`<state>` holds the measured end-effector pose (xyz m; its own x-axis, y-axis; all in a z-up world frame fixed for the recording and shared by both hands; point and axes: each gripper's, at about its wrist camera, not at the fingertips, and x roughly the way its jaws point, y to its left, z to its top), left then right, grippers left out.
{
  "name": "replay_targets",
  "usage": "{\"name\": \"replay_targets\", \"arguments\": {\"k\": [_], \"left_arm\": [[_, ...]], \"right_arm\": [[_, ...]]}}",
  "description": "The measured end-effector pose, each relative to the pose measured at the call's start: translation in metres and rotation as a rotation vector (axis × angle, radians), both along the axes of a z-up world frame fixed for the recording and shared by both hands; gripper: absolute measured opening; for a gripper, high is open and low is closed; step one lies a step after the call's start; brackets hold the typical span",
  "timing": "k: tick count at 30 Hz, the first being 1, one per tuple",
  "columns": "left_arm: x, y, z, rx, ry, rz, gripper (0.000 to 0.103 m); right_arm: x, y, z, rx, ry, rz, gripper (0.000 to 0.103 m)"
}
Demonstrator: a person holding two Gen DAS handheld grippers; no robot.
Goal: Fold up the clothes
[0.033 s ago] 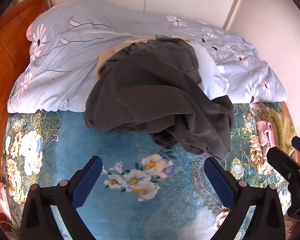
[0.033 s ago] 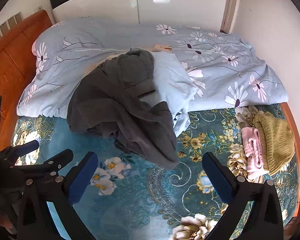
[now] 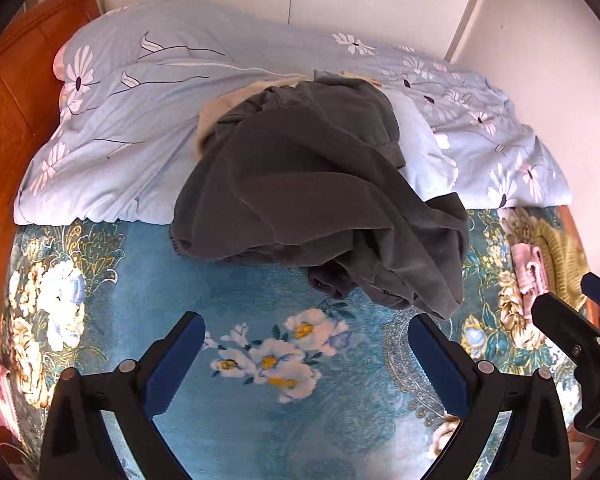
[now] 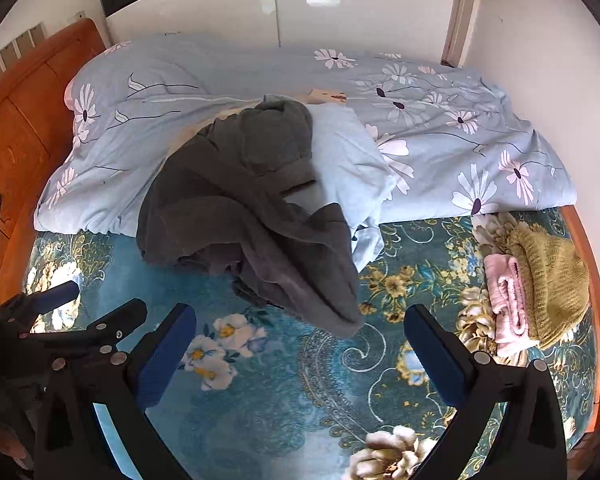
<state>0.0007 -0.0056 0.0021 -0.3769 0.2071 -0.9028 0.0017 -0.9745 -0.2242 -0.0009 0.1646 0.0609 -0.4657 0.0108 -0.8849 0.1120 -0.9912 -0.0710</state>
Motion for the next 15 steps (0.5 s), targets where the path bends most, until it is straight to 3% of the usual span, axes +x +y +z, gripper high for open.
{"name": "replay_targets", "arguments": {"k": [8,12,15], "left_arm": [[0.007,-0.033,0.013,-0.018,0.112,0.012,0.103],[0.015,-0.061,0.025,0.042,0.149,0.053,0.103],[0.023,-0.073,0.024,0.073,0.161,0.072,0.103]], "right_arm": [[0.008,-0.053,0.005,-0.019,0.065,0.04,0.103],[0.007,-0.068,0.024,-0.106,0.058,0.049,0.103],[0.011,-0.071,0.026,-0.084,0.073,0.064,0.103]]}}
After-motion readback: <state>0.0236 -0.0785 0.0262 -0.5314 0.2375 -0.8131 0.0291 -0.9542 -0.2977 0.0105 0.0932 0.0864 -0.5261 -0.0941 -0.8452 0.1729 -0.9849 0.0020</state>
